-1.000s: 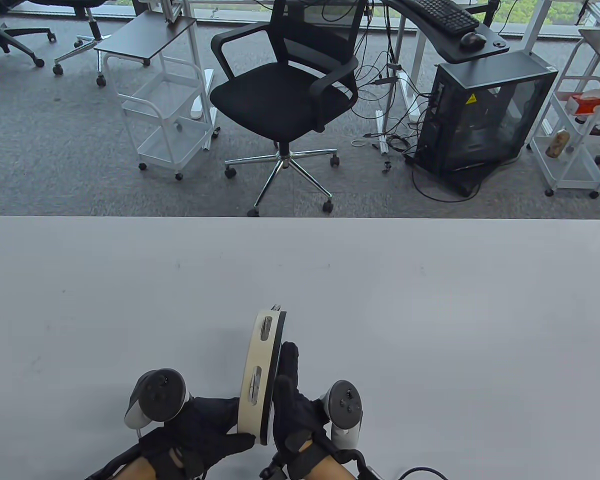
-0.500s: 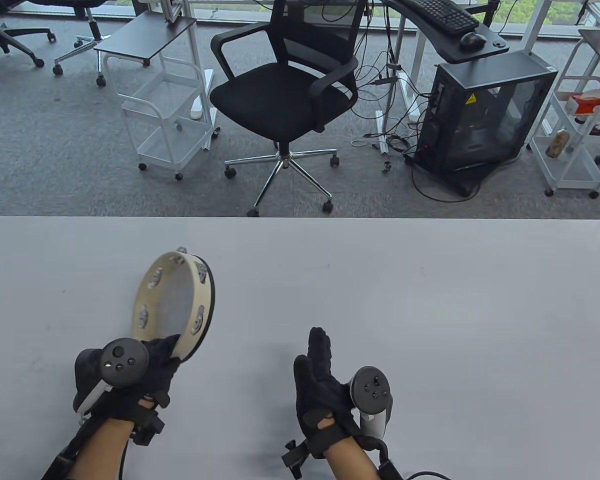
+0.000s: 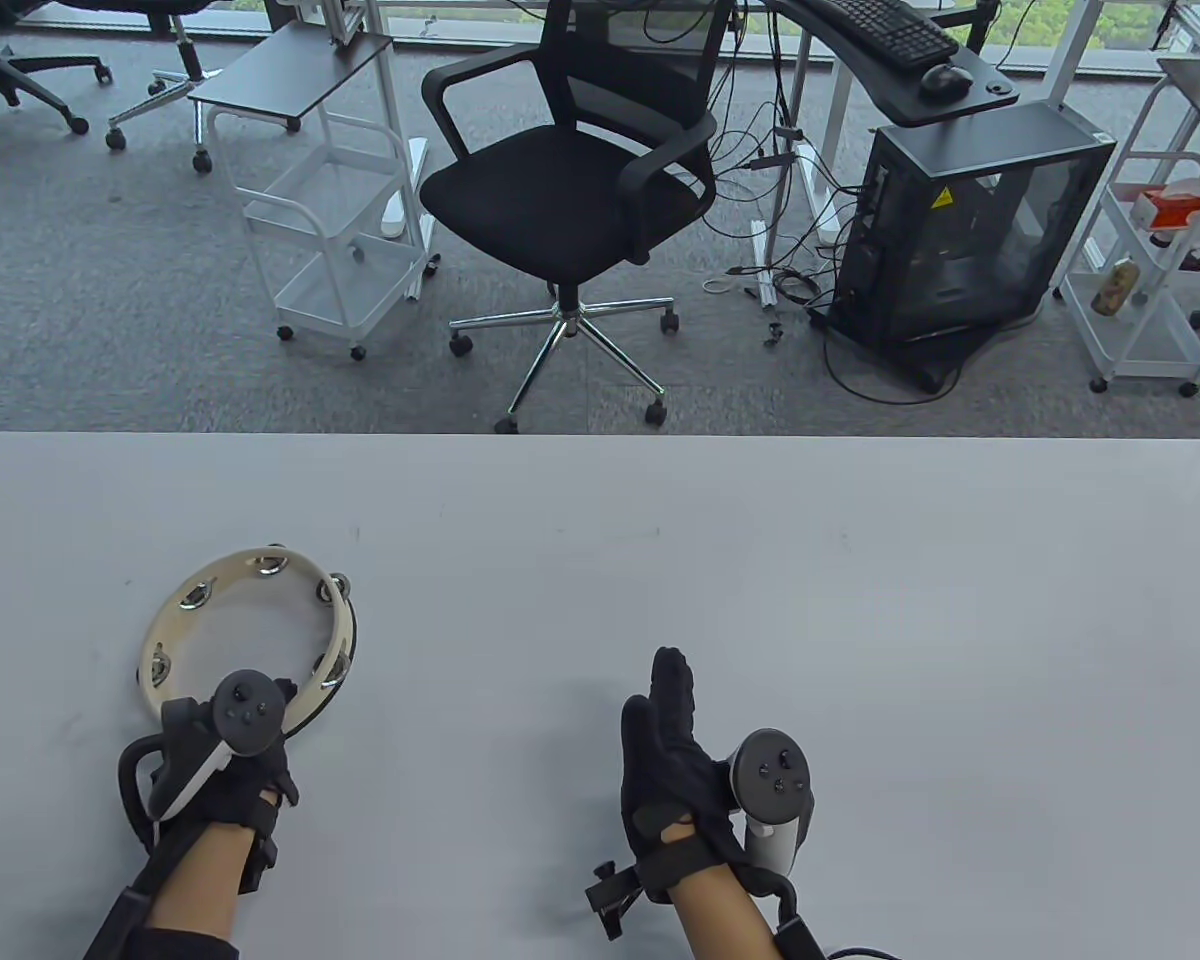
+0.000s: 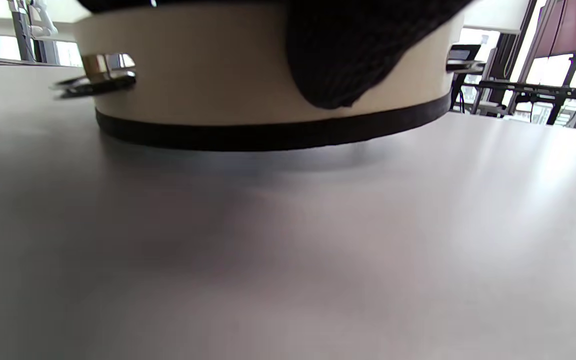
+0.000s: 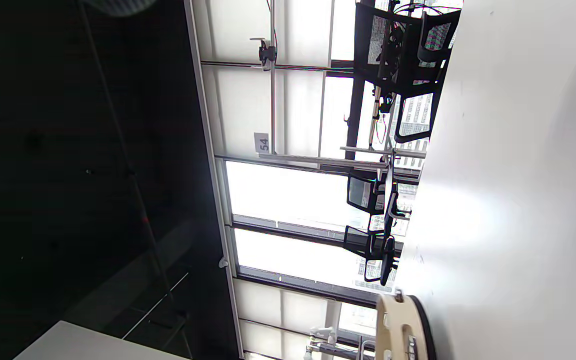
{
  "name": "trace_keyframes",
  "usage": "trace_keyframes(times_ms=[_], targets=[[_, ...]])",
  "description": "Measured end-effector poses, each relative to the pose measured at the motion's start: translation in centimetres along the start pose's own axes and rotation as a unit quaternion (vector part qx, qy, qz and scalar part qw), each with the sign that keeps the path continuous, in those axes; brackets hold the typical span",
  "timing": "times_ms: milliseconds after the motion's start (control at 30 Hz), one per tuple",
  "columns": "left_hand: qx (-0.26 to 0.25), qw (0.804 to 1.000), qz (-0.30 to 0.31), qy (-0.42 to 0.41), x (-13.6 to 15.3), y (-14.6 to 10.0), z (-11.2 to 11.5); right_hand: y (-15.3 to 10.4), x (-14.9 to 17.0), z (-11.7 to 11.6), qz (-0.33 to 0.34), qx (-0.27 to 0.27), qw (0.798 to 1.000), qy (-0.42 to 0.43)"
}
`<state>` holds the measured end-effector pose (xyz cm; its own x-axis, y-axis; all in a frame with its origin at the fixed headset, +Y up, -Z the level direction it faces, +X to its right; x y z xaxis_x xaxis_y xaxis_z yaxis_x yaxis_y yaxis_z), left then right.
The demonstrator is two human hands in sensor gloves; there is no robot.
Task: Shake a tambourine
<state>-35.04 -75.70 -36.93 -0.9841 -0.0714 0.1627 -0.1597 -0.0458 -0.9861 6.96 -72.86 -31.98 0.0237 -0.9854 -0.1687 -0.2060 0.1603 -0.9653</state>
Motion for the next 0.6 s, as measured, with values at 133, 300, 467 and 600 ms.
trace_keyframes(times_ms=[133, 300, 467, 600], targets=[[0.016, 1.000, -0.001, 0.003, 0.2, 0.1, 0.4, 0.0, 0.0, 0.5, -0.002, 0.011, 1.000, 0.004], [0.030, 0.999, 0.008, -0.016, 0.1, 0.0, 0.3, 0.2, -0.2, 1.2, 0.000, 0.019, 1.000, 0.000], [0.020, 0.995, 0.037, -0.090, -1.4, -0.9, -1.6, 0.4, -1.5, 1.7, -0.010, 0.007, 0.999, -0.043], [0.002, 0.984, 0.096, -0.147, -3.7, -3.4, -4.5, 0.1, -3.9, 1.2, 0.004, -0.012, 0.982, -0.186]])
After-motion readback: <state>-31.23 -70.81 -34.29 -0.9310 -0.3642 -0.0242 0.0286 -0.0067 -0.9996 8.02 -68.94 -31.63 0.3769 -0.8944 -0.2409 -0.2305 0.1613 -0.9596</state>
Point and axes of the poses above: the tracker on the back of each hand, its own x axis roughly to the little-finger side, its own y axis roughly from the wrist to the fingertips, z = x × y, the point moved 2 cm from there along y, roughly from the wrist to the fingertips, and after that the axes turned 5 degrees about -x, right-handed, at the moved point
